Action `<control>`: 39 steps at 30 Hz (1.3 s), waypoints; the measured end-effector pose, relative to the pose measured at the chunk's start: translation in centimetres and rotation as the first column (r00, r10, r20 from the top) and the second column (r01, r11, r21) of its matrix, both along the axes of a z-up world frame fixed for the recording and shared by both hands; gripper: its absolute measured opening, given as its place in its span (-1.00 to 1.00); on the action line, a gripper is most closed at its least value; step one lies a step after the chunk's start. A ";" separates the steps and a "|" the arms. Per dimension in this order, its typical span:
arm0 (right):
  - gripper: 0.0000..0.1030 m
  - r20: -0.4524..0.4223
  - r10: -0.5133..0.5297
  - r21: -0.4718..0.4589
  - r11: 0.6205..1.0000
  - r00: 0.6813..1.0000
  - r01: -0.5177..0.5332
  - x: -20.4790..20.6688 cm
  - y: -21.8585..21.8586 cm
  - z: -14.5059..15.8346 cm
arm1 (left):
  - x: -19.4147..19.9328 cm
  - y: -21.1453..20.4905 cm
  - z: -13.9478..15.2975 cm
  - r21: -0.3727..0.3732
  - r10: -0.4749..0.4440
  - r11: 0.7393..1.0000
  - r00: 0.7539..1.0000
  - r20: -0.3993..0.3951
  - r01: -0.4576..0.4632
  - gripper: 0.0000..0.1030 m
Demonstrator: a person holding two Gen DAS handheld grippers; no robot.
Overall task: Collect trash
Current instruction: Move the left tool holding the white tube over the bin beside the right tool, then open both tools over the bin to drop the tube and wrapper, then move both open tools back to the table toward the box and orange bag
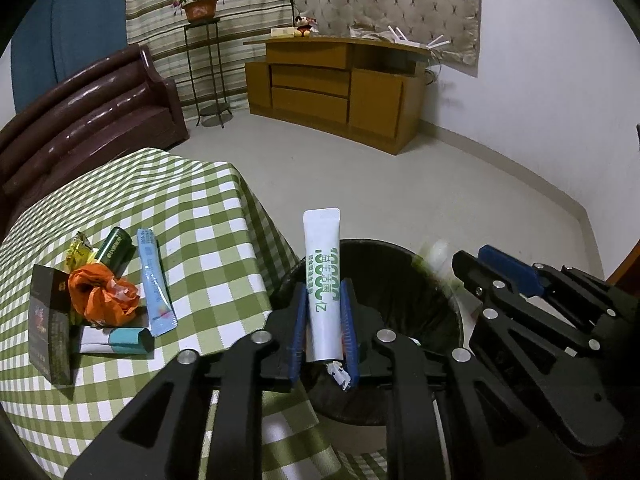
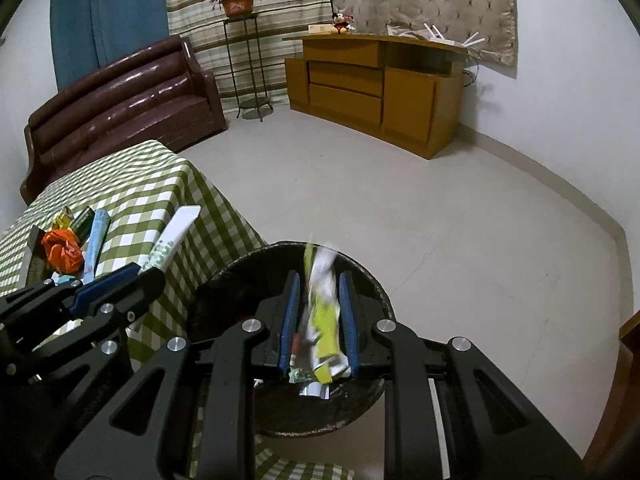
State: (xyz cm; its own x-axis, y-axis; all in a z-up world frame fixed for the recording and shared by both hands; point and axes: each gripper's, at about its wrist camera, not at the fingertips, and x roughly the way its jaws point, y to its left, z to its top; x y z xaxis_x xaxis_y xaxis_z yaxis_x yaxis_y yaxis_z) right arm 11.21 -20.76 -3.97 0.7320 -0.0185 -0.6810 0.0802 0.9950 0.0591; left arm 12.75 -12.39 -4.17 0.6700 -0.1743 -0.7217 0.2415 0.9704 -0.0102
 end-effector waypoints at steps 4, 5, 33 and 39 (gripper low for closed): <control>-0.40 0.000 -0.007 0.003 1.000 1.000 0.007 0.2 -0.1 -0.1 | 0.4 -0.2 0.0 -0.005 0.009 1.000 1.000 -0.006 -0.009 -0.60; -0.39 -0.001 -0.008 0.002 1.000 1.000 0.008 0.2 -0.1 -0.1 | 0.5 -0.2 0.0 -0.004 0.010 1.000 1.000 -0.007 -0.010 -0.60; -0.25 -0.015 0.043 0.024 0.999 0.999 -0.043 -0.5 3.5 0.4 | -1.2 5.9 1.0 0.013 0.124 0.992 0.992 0.024 -0.125 0.02; -0.21 -0.014 0.095 0.029 0.995 0.995 -0.094 -0.5 6.2 0.8 | -2.2 9.4 1.7 0.030 0.193 0.981 0.981 0.037 -0.194 0.18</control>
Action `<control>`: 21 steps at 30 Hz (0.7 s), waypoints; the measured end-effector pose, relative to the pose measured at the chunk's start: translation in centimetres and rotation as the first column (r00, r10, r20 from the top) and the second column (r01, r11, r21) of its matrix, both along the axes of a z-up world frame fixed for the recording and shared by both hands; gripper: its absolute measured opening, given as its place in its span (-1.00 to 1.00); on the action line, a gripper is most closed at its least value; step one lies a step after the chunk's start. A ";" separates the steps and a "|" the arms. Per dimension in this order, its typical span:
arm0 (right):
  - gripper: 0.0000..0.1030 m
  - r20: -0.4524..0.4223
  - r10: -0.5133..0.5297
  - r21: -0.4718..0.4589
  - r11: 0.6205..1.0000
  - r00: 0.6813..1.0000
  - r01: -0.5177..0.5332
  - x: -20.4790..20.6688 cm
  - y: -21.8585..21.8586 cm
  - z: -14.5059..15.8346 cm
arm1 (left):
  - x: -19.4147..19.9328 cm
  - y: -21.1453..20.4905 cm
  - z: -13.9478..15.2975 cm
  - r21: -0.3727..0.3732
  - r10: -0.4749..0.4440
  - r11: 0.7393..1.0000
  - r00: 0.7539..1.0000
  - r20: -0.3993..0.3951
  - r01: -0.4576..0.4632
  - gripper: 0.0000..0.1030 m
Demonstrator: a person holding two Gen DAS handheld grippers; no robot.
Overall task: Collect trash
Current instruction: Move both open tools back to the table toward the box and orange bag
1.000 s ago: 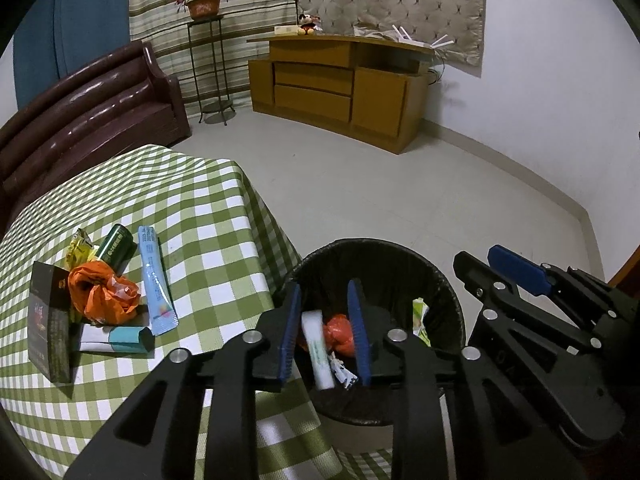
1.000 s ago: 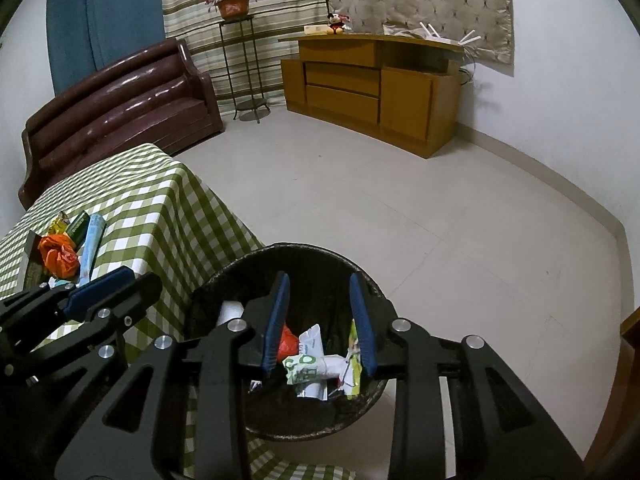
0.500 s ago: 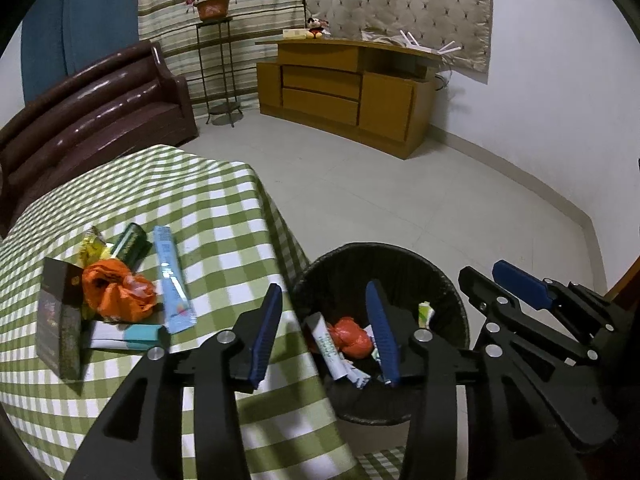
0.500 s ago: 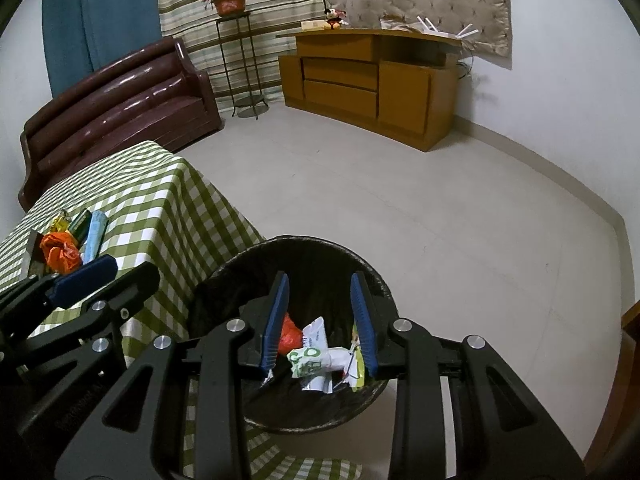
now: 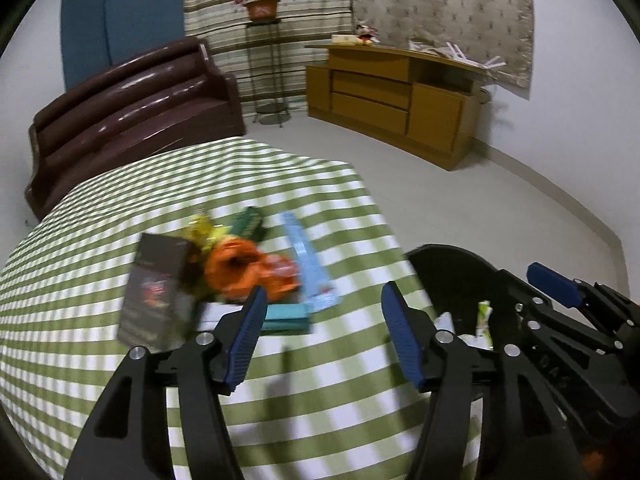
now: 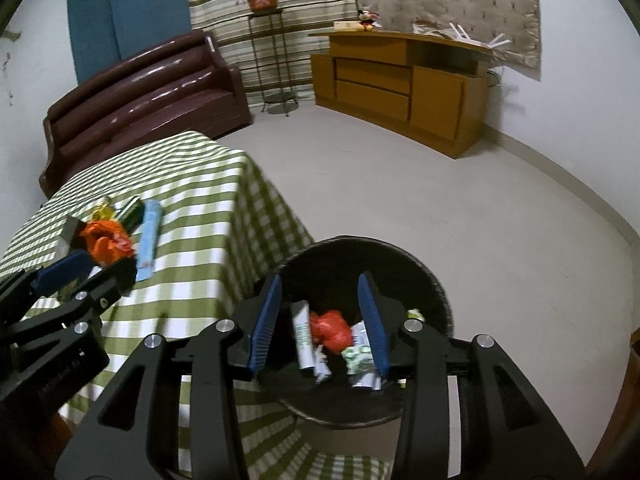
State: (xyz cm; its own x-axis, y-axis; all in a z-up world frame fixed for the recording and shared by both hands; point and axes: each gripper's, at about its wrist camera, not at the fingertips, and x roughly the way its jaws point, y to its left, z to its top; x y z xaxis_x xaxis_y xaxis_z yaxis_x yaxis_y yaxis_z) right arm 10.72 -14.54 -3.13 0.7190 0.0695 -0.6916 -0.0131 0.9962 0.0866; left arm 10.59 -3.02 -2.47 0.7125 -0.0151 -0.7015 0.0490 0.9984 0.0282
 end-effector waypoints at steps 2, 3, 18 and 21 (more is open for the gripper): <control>-0.08 0.001 0.012 0.005 1.000 1.000 -0.012 -0.1 1.0 0.1 | -0.4 1.1 0.2 0.008 0.023 1.000 1.000 0.002 -0.023 0.26; -0.07 0.000 0.021 0.010 1.000 1.000 -0.021 -0.1 1.5 0.2 | -0.7 1.7 0.2 0.015 0.034 0.999 0.999 0.005 -0.034 0.29; -0.01 -0.017 0.111 -0.004 0.994 0.994 -0.111 -0.8 7.1 0.7 | -1.4 8.8 0.2 0.044 0.145 0.988 0.989 0.003 -0.145 0.50; -0.01 -0.021 0.119 -0.009 0.993 0.993 -0.119 -0.9 7.7 0.6 | -0.9 9.7 -0.1 0.048 0.140 0.989 0.990 -0.010 -0.139 0.52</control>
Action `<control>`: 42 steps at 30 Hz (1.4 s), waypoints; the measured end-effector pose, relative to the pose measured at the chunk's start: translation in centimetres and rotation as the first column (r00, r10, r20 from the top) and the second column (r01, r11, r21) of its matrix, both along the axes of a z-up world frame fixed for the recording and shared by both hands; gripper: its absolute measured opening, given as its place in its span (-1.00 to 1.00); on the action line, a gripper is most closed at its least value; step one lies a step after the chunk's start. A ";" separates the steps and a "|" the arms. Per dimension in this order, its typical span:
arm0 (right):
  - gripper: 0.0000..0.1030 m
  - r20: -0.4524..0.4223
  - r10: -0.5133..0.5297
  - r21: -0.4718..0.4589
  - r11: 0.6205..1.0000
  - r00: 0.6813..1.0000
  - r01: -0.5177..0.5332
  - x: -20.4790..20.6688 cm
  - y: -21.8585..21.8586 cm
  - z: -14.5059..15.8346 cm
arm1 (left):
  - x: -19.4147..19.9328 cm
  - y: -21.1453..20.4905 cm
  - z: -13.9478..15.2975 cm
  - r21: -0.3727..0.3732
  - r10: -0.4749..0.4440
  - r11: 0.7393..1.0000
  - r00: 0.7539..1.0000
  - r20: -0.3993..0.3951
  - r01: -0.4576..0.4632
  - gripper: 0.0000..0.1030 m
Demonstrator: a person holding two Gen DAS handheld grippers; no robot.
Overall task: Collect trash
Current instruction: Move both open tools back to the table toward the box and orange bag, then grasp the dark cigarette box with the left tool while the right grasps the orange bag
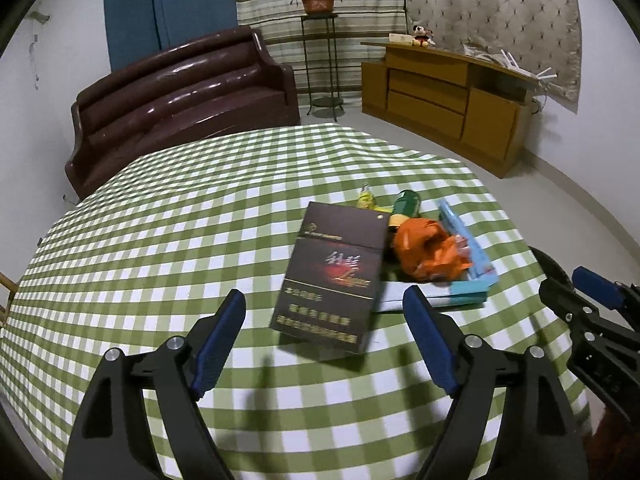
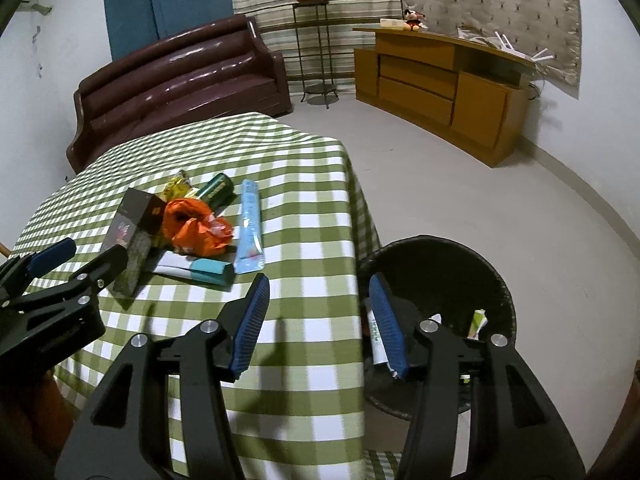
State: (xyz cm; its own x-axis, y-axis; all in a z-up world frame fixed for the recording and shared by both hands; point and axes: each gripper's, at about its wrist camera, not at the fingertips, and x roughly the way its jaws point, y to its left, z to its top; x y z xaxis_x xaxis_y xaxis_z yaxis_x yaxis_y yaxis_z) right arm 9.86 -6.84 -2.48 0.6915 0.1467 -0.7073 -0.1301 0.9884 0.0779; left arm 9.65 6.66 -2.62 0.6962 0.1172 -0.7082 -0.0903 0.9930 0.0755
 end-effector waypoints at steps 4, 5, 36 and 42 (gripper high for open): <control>-0.01 -0.006 0.007 -0.007 1.000 1.000 -0.007 0.3 1.0 0.1 | 0.5 0.5 -0.5 -0.005 -0.027 1.000 1.000 -0.016 0.027 0.53; -0.01 -0.007 0.008 -0.008 1.000 1.000 -0.008 0.4 1.2 0.0 | 0.6 0.6 -0.7 -0.008 -0.031 0.999 0.999 -0.021 0.031 0.53; -0.01 -0.018 0.056 -0.031 0.998 0.998 -0.057 1.4 4.5 -0.1 | 0.8 2.7 -0.6 -0.065 -0.083 0.994 0.996 -0.011 0.083 0.13; -0.01 -0.010 0.085 -0.032 0.996 0.996 -0.085 1.7 5.8 0.3 | 0.1 4.3 -0.1 -0.065 -0.047 0.997 0.999 -0.002 0.047 0.12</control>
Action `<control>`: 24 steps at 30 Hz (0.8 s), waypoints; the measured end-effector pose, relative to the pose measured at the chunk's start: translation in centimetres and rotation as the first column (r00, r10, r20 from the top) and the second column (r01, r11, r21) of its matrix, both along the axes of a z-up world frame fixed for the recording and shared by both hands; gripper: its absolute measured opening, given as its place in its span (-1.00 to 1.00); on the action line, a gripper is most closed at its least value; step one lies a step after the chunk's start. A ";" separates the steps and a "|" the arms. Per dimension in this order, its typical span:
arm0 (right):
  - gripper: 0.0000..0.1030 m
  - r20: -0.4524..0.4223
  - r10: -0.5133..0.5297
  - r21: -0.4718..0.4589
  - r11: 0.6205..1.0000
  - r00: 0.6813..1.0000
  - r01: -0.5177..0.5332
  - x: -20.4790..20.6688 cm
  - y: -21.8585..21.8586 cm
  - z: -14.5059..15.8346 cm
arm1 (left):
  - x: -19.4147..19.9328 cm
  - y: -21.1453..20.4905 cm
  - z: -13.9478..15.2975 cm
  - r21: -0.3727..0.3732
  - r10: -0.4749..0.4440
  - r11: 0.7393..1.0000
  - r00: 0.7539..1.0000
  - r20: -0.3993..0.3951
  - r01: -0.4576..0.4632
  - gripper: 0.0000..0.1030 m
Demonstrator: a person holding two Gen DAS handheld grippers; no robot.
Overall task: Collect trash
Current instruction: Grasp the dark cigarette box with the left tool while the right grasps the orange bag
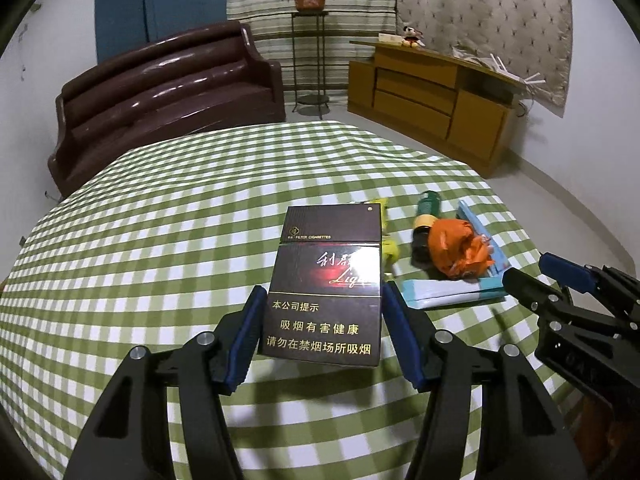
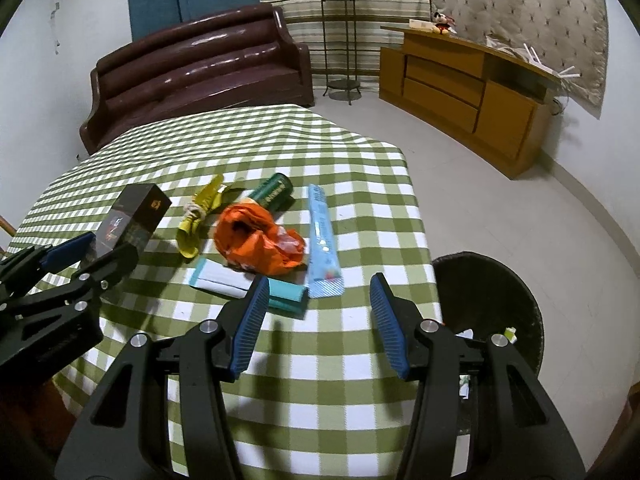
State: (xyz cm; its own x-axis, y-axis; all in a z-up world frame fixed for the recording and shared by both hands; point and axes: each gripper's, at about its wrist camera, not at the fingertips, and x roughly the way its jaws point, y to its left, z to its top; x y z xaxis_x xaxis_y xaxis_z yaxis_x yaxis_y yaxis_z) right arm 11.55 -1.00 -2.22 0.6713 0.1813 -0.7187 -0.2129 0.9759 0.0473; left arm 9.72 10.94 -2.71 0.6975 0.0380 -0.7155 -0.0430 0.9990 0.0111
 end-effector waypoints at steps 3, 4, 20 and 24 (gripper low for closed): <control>-0.01 0.002 0.017 -0.002 1.000 1.000 -0.017 0.1 0.8 0.1 | -0.5 1.3 0.0 0.006 0.031 1.000 1.000 -0.001 -0.031 0.12; -0.01 0.004 0.023 -0.003 1.000 1.000 -0.023 0.3 1.2 0.2 | -0.6 1.8 -0.1 0.006 0.042 0.999 0.999 -0.003 -0.042 0.12; 0.16 -0.013 0.055 -0.052 0.997 0.998 -0.056 3.0 5.1 -0.3 | -1.0 6.9 -0.3 0.004 0.148 0.989 0.989 0.003 -0.148 0.12; 0.13 -0.014 0.052 -0.080 0.995 0.999 -0.053 3.2 5.5 -0.6 | -0.9 7.1 -0.5 -0.003 0.149 0.989 0.989 -0.002 -0.149 0.12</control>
State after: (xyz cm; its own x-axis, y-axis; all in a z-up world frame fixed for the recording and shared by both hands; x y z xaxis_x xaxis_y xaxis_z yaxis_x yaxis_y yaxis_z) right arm 14.78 4.47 -2.85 0.6537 0.1572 -0.7402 -0.2639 0.9641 -0.0283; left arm 8.87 18.07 -3.23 0.6827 0.1392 -0.7173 -0.1916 0.9814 0.0080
